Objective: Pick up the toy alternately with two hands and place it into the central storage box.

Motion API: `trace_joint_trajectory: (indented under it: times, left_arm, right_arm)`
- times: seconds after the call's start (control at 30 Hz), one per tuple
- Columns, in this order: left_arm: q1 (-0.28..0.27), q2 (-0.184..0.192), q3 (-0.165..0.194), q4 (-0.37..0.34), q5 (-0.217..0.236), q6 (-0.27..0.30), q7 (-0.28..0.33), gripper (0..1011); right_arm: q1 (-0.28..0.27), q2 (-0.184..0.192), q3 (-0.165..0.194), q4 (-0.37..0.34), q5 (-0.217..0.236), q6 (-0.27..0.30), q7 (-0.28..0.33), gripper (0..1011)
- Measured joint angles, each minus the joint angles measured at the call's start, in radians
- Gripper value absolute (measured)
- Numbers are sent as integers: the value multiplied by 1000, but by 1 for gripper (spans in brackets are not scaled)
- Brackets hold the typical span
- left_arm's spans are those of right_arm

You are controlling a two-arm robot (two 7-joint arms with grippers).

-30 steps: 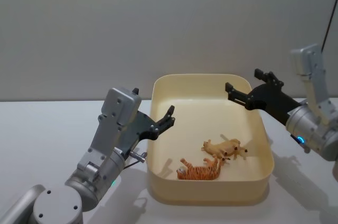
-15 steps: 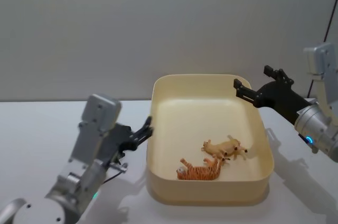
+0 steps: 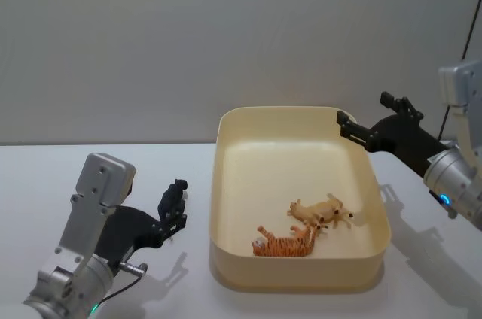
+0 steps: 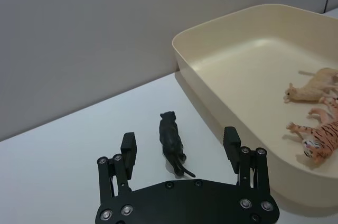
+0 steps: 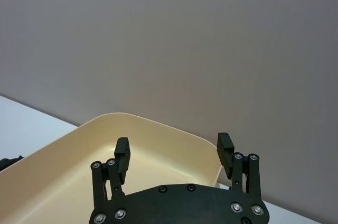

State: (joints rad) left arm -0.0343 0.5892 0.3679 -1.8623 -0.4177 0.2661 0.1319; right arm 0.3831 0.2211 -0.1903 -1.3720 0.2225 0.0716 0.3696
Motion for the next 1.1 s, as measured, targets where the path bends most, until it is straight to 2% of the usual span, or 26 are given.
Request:
trace_joint_trajectory:
  times: [0.2,0.27,0.53,1.1]
  left_arm:
    - [3,24,-16,8,-37,15,-70,1002]
    - [-4,29,-22,23,-47,21,-110,1002]
    - [-56,23,-35,105,-54,30,-238,1001]
    - [-136,-10,-45,250,-30,37,-347,1002]
  right_arm:
    - [-1,1,1,-2,1,-1,-1,1001]
    - [-2,1,1,-3,1,-1,-1,1001]
    - [-2,2,2,-4,2,-1,-2,1001]
    - [-3,2,2,-6,2,-1,-3,1001]
